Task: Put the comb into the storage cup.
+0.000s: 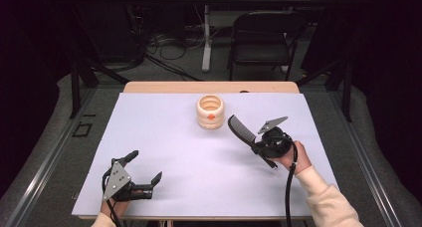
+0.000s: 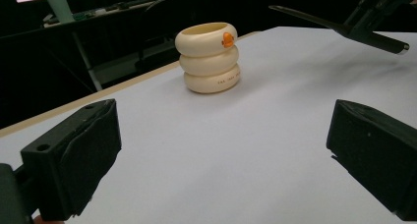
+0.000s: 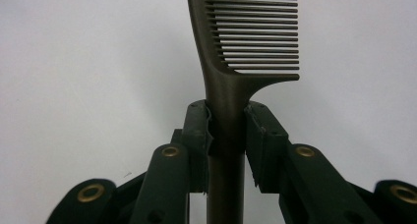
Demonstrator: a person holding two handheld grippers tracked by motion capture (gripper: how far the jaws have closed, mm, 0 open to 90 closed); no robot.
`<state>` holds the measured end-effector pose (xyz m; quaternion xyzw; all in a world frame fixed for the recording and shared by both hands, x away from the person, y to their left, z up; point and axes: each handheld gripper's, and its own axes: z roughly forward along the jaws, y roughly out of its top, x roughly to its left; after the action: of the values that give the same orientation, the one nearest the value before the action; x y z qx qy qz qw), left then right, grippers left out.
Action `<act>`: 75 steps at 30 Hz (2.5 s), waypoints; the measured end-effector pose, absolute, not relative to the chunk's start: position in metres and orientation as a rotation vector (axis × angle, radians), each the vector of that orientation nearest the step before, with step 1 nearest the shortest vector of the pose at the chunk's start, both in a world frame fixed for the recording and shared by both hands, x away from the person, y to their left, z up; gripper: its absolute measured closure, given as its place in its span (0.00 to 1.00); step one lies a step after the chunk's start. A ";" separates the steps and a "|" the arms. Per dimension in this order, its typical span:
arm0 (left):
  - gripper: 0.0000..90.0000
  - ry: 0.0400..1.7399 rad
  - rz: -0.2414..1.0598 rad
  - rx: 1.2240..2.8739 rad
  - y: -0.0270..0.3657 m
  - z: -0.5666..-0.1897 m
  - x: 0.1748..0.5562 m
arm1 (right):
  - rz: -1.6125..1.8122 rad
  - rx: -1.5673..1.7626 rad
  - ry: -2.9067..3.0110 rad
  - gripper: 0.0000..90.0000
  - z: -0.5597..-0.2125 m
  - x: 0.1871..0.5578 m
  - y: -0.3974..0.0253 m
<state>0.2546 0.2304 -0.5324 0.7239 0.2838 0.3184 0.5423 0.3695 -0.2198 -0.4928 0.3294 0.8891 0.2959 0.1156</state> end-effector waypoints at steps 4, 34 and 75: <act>0.00 0.674 0.758 1.718 0.230 -0.532 0.254 | 0.883 0.959 2.600 0.80 -0.493 0.370 -0.220; 0.00 0.673 0.755 1.721 0.230 -0.533 0.255 | 0.961 0.967 2.536 0.80 -0.491 0.374 -0.219; 0.00 0.676 0.756 1.725 0.230 -0.533 0.255 | 1.048 0.970 2.429 0.80 -0.492 0.386 -0.203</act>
<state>0.2553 0.2303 -0.5328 0.7257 0.2843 0.3182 0.5397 0.3857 -0.2033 -0.4919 0.3398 0.8507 0.3671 0.1614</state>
